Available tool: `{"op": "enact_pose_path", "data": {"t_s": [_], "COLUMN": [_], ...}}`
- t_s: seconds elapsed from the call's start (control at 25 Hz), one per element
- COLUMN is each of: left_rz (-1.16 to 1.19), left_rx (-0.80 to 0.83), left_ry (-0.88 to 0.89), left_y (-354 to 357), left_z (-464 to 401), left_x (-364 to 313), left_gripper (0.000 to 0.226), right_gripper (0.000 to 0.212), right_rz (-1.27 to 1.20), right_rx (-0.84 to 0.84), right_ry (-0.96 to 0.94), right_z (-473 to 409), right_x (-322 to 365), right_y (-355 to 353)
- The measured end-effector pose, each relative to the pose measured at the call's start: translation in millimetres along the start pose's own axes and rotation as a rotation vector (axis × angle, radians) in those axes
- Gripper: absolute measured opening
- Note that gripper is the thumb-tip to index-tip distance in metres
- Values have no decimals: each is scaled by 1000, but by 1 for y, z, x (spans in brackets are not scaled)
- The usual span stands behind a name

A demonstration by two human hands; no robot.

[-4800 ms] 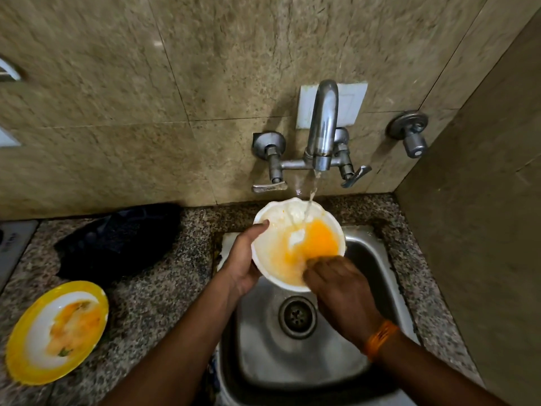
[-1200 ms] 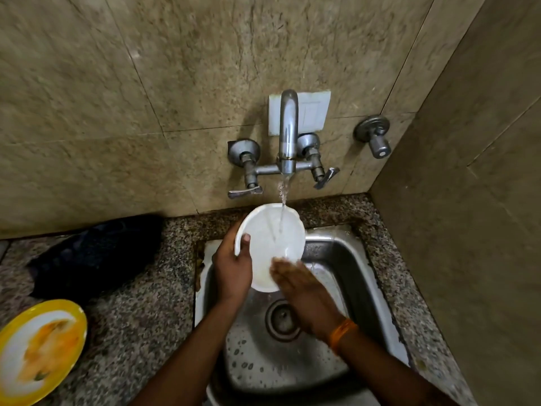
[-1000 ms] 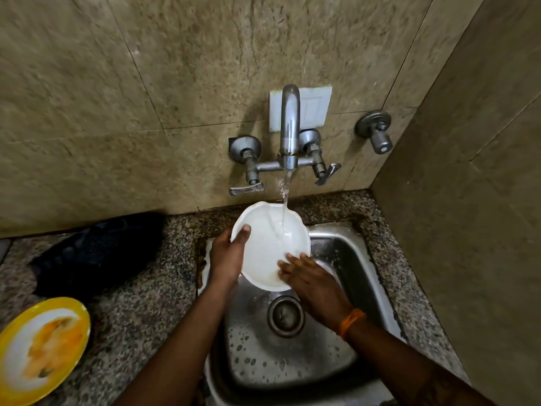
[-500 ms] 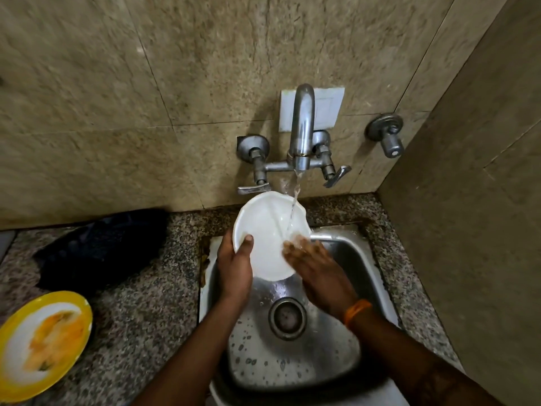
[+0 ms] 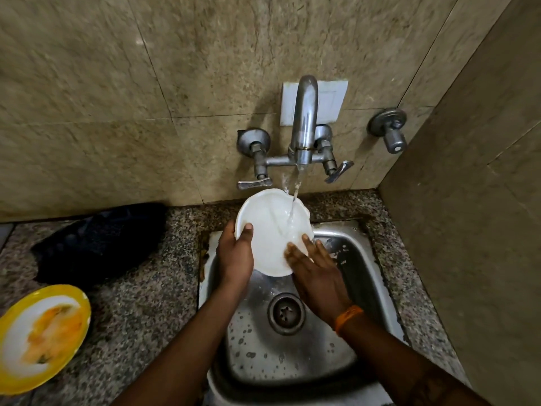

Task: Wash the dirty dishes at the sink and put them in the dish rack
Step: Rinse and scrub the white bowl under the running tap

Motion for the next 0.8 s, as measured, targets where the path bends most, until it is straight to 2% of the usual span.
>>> {"op": "enact_pose_path", "data": {"t_s": [0.08, 0.16, 0.28, 0.36, 0.4, 0.48, 0.52, 0.6, 0.64, 0.72, 0.8], "left_rz": [-53, -70, 86, 129, 135, 200, 214, 178, 157, 125, 73], "left_rx": [32, 127, 258, 189, 108, -74, -97, -21, 21, 33, 13], "left_ry": [-67, -155, -214, -108, -68, -57, -75, -114, -119, -108, -87], "left_y": [2, 4, 17, 27, 26, 10, 1, -11, -14, -11, -5], "left_z": [-9, -13, -2, 12, 17, 17, 10, -1, -5, -4, -1], "left_x": [-3, -5, 2, 7, 12, 20, 25, 25, 21, 12, 1], "left_gripper": [26, 23, 48, 64, 63, 45, 34, 14, 11, 16, 29], "right_gripper": [56, 64, 62, 47, 43, 44, 46, 54, 59, 66, 65], "right_rz": [-59, -103, -157, -287, -348, -324, -265, -146, -85, -39, -164], "right_rx": [2, 49, 3, -83, -95, -73, -38, 56, 71, 71, 39], "right_ry": [-123, -173, -29, 61, 67, -19, -111, -196, -171, -40, 75], "right_z": [1, -1, -11, -20, -24, -23, -21, -13, -12, -11, -7], "right_x": [30, 29, 10, 29, 45, 65, 61, 26, 1, -16, 24], "right_y": [9, 13, 4, -9, -13, -14, -12, -2, -2, -6, -2]}}
Point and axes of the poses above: each hand's wrist, its own z-axis away from the middle knuckle, its own y-axis out of the palm, x = y × z, the point moved 8 cm from there along -z, towards the middle knuckle, and after that the axes turned 8 degrees about x, right-handed, at the moved point
